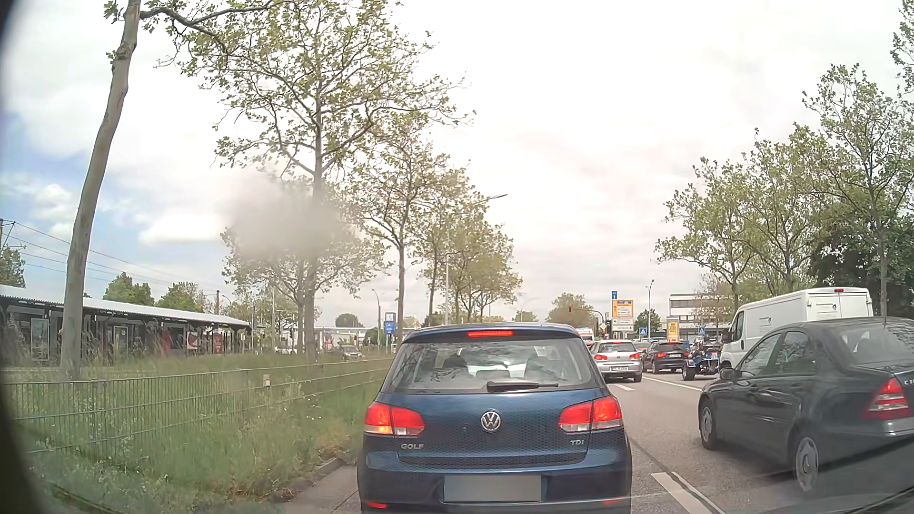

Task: Follow the waypoints while adhering to traffic rules and regulations

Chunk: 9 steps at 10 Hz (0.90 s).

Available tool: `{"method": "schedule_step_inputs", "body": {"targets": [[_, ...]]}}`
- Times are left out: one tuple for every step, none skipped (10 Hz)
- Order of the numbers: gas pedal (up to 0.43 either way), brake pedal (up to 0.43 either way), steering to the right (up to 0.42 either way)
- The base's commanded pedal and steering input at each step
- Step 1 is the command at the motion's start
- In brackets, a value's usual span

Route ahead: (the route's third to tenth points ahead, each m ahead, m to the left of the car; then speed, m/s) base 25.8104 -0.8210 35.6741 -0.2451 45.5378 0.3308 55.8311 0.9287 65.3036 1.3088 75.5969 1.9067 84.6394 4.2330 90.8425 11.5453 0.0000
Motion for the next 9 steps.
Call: {"method": "schedule_step_inputs", "body": {"targets": [[0.000, 0.250, -0.003], [0.000, 0.250, -0.004], [0.000, 0.250, -0.004], [0.000, 0.250, -0.004], [0.000, 0.250, -0.004], [0.000, 0.250, -0.003], [0.000, 0.250, -0.004], [0.000, 0.250, -0.004], [0.000, 0.250, -0.003]]}}
